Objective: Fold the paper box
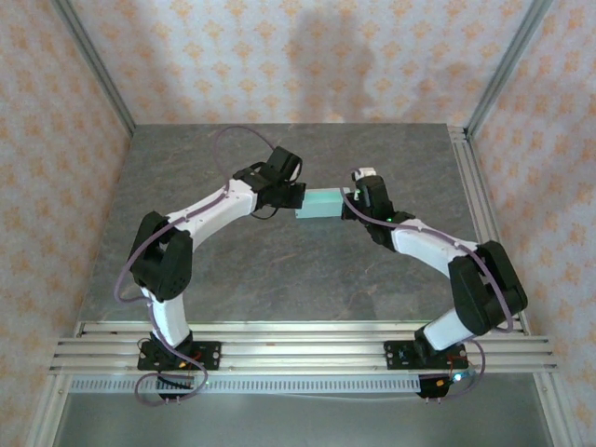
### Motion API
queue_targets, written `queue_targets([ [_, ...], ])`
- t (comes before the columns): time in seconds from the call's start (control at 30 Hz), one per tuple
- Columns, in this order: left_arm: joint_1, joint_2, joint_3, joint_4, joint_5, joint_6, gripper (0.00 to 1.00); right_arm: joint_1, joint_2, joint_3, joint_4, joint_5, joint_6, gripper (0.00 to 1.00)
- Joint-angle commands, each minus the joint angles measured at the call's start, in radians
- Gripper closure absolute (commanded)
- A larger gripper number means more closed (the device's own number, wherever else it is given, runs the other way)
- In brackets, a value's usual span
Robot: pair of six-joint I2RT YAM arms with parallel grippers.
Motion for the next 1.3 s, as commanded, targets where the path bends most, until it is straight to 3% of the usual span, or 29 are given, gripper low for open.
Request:
queue_targets([
  [0.0,-0.001,0.025,0.023,-0.025,0.015,0.015,1.00,0.003,0.035,0.001,-0.019,-0.044,-0.006,1.00],
  [0.23,-0.001,0.061,0.026,-0.019,0.023,0.013,1.00,0.003,0.031,-0.014,0.019,-0.065,-0.008,1.00],
  [0.3,0.000,0.061,0.025,-0.019,0.023,0.013,1.00,0.003,-0.002,-0.027,0.040,-0.071,-0.007,0.88],
  [0.43,0.000,0.098,0.026,-0.021,0.020,0.014,1.00,0.001,-0.083,-0.045,0.058,-0.058,-0.006,0.49],
  [0.57,0.000,0.101,0.032,-0.026,0.018,0.018,1.00,-0.024,-0.128,-0.038,0.082,-0.082,0.042,0.34],
  [0.73,0.000,0.110,0.040,-0.032,0.026,0.022,1.00,-0.078,-0.074,0.001,0.163,-0.164,0.179,0.29],
  [0.83,0.000,0.114,0.045,-0.033,0.026,0.024,1.00,-0.101,0.010,0.092,0.089,-0.158,0.220,0.28],
  [0.97,0.000,0.111,0.052,-0.039,0.021,0.021,1.00,-0.102,0.119,0.172,0.016,-0.137,0.213,0.32],
  [1.27,0.002,0.079,0.057,-0.028,0.056,-0.002,0.96,-0.105,0.243,0.136,0.116,-0.154,0.252,0.37],
])
